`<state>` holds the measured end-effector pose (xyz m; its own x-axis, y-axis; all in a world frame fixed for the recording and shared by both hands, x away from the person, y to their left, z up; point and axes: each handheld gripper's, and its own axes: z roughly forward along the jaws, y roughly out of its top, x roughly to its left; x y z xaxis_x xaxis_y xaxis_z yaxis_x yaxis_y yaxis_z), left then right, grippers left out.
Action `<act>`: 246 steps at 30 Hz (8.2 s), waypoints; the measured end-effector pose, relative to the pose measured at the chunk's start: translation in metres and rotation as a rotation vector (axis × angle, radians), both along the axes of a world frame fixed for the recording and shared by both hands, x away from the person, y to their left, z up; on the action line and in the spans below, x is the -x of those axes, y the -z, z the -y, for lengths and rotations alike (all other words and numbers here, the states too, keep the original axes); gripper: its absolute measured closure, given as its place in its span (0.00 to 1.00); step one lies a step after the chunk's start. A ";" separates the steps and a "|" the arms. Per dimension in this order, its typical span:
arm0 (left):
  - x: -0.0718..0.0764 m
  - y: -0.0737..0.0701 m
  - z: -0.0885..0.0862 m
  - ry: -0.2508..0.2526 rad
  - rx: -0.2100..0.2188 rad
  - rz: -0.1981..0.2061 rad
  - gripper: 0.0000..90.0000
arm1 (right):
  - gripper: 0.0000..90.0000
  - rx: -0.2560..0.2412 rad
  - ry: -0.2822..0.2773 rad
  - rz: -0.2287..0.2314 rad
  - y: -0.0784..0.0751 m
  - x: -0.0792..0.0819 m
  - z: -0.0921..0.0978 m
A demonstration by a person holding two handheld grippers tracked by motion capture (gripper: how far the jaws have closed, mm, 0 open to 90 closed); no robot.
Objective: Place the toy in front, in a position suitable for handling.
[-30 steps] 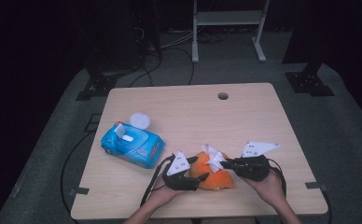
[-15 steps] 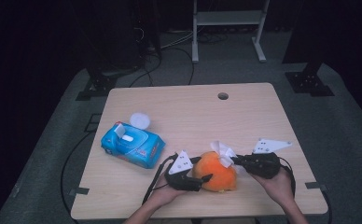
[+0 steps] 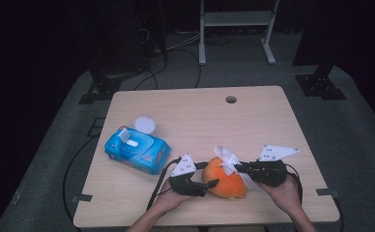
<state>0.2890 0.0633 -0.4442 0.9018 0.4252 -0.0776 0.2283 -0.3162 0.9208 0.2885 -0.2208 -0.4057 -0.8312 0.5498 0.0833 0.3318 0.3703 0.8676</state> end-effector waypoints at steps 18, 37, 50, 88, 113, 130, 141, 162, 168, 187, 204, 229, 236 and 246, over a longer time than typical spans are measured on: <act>0.002 -0.001 0.010 0.022 0.001 -0.001 0.28 | 0.95 0.014 -0.035 0.018 -0.006 0.007 -0.012; 0.003 0.000 0.018 0.024 -0.026 -0.006 0.15 | 0.95 0.014 -0.050 -0.020 -0.004 0.007 -0.012; 0.024 -0.002 0.021 0.001 -0.099 0.300 0.47 | 0.95 -0.008 -0.028 0.028 -0.013 0.009 -0.016; -0.009 0.001 -0.015 -0.054 -0.100 0.049 0.43 | 0.95 -0.005 0.069 -0.069 0.015 -0.008 0.008; -0.017 0.006 -0.024 -0.081 -0.066 -0.020 0.41 | 0.96 -0.008 0.037 -0.121 0.014 -0.009 0.009; -0.005 0.000 -0.010 0.034 -0.073 0.025 0.22 | 0.95 0.018 -0.050 -0.094 0.017 -0.008 -0.005; 0.000 -0.005 -0.001 -0.052 -0.074 0.098 0.44 | 0.95 0.016 -0.035 -0.018 0.001 -0.002 -0.006; 0.006 -0.013 0.003 -0.023 -0.071 0.148 0.40 | 0.95 0.004 -0.042 0.069 -0.007 0.008 -0.020; 0.005 -0.010 0.003 -0.041 -0.043 0.132 0.27 | 0.95 0.039 -0.037 0.066 -0.003 0.005 -0.021; 0.007 -0.008 0.010 -0.022 -0.079 0.106 0.44 | 0.95 0.025 -0.001 0.077 -0.011 0.007 -0.012; 0.020 -0.016 0.020 -0.031 -0.084 0.167 0.41 | 0.96 0.013 -0.102 0.062 -0.019 0.018 -0.029; 0.021 -0.021 0.016 -0.057 -0.077 0.263 0.44 | 0.95 -0.017 -0.076 0.137 -0.023 0.023 -0.029; 0.019 -0.017 0.012 -0.051 -0.082 0.254 0.32 | 0.96 0.021 -0.026 0.083 -0.009 0.010 -0.016; 0.005 -0.013 0.007 -0.049 -0.063 0.103 0.40 | 0.95 -0.031 -0.024 0.054 -0.009 0.011 -0.008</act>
<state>0.2845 0.0568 -0.4315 0.8815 0.4703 0.0424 0.1506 -0.3651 0.9187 0.2777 -0.2126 -0.3971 -0.8479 0.5274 0.0547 0.2757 0.3504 0.8951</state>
